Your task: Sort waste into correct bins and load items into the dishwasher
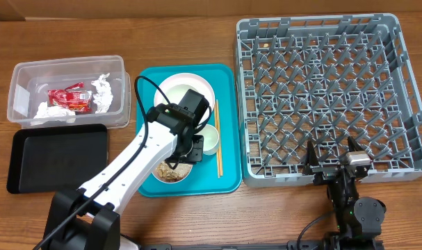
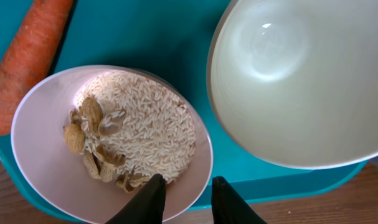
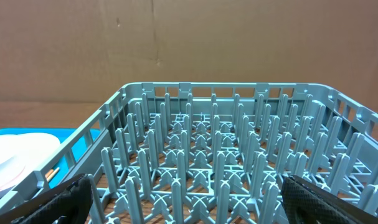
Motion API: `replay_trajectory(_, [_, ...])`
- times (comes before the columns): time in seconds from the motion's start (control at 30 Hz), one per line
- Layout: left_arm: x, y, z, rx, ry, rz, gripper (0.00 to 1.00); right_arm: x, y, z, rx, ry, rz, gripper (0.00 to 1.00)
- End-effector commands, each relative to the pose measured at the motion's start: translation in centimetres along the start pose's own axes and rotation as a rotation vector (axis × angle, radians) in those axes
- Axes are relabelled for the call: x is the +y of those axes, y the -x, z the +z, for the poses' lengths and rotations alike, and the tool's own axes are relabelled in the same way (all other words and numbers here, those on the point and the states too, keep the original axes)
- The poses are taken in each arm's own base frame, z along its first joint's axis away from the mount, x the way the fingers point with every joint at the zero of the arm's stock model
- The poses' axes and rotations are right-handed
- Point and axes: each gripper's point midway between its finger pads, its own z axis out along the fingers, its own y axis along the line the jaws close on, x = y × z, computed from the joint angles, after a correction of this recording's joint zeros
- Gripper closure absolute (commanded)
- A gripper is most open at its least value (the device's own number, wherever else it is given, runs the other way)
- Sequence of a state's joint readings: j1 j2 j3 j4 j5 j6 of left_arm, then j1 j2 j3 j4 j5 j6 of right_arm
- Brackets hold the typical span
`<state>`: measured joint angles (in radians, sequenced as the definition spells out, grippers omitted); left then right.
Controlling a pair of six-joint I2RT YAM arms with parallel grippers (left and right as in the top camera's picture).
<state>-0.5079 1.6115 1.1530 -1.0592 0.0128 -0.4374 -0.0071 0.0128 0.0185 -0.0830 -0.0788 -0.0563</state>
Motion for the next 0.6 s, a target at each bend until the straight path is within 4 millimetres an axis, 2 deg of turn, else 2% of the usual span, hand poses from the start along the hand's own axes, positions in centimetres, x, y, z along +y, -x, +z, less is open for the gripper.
replay_trajectory(0.0, [0.1,-0.2,0.1,-0.006,-0.009,0.000,0.71,-0.1,-0.2,0.0,-0.005,-0.004,0.004,0.00])
replay_trajectory(0.17, [0.3,-0.6,0.6,0.005,-0.006,-0.022,0.70,-0.1,-0.2,0.0,-0.005,-0.004,0.004,0.00])
replay_trajectory(0.37, [0.5,-1.1,2.1,0.006,-0.006,-0.038,0.70,-0.1,-0.2,0.0,-0.005,-0.004,0.004,0.00])
replay_trajectory(0.57, [0.0,-1.4,3.0,0.012,-0.038,-0.037,0.66,-0.1,-0.2,0.0,-0.005,-0.004,0.004,0.00])
